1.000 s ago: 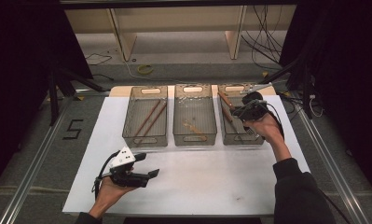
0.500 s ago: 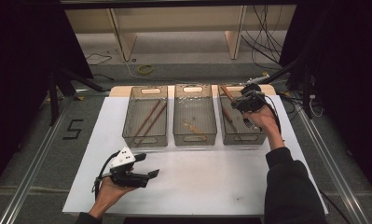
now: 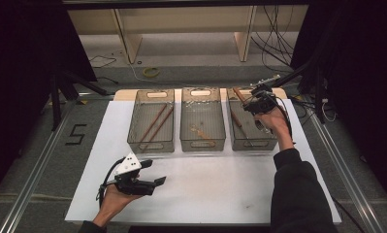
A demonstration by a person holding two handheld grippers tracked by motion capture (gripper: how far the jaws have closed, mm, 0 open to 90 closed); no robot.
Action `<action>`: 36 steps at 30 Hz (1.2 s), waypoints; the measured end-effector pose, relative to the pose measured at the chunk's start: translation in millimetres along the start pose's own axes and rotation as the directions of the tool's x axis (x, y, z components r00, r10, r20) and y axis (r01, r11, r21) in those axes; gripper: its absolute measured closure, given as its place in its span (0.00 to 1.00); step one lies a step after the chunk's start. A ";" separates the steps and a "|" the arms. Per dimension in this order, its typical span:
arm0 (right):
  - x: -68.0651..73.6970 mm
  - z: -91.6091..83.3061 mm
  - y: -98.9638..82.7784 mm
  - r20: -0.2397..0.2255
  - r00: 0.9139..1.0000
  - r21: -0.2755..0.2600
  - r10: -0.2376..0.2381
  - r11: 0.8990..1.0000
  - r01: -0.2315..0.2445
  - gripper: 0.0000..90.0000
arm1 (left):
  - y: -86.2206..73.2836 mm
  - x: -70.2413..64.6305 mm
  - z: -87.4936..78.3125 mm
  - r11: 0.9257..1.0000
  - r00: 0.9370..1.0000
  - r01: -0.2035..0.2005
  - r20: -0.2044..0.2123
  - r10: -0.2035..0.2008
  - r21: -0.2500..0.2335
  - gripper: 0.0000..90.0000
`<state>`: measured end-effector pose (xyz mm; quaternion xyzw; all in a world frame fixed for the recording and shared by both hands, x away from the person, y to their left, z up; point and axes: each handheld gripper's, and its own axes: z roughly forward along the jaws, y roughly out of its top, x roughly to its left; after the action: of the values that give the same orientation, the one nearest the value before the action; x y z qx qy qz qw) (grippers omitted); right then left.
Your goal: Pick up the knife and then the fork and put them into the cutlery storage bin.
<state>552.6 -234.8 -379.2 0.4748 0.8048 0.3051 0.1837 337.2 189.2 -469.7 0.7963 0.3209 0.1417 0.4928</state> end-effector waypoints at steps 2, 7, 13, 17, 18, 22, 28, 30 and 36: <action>-0.2 1.7 -0.4 0.005 1.000 0.008 0.005 1.000 -0.005 0.86 | -0.1 -0.3 0.3 1.000 1.000 -0.001 0.000 0.001 0.000 0.21; -0.7 4.8 -0.6 0.010 1.000 0.011 0.005 1.000 -0.005 0.86 | -0.5 -1.3 1.5 1.000 1.000 -0.002 0.004 0.002 0.008 0.21; -2.6 7.6 -1.4 0.020 1.000 0.018 0.019 1.000 -0.019 0.86 | -0.7 -1.3 1.9 1.000 1.000 -0.003 0.006 0.003 0.010 0.21; -4.3 9.3 -2.6 0.026 0.999 0.026 0.022 0.999 -0.023 0.86 | -0.9 -1.2 2.0 1.000 1.000 -0.002 0.007 0.002 0.011 0.21; -4.5 9.7 -3.1 0.032 0.999 0.029 0.028 0.999 -0.029 0.86 | -1.0 -1.2 2.1 1.000 1.000 -0.002 0.007 0.002 0.011 0.21; -5.4 11.7 -5.0 0.033 0.999 0.034 0.037 0.999 -0.038 0.86 | -0.8 -1.3 2.2 1.000 1.000 -0.006 0.008 0.006 0.010 0.21; -6.8 16.2 -9.1 0.039 0.998 0.046 0.043 0.998 -0.045 0.86 | -1.3 -1.0 2.8 1.000 1.000 -0.005 0.012 0.005 0.013 0.21; -7.4 17.4 -9.9 0.039 0.998 0.049 0.046 0.998 -0.047 0.86 | -1.4 -1.2 3.1 1.000 1.000 -0.005 0.014 0.004 0.014 0.21; -6.6 21.3 -10.7 0.045 0.998 0.065 0.051 0.996 -0.053 0.85 | -1.3 -0.8 3.1 1.000 1.000 -0.003 0.012 0.003 0.014 0.21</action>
<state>561.3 -237.7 -402.2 0.5079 0.7977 0.2728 0.1772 337.8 187.0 -472.2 0.8011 0.3179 0.1352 0.4888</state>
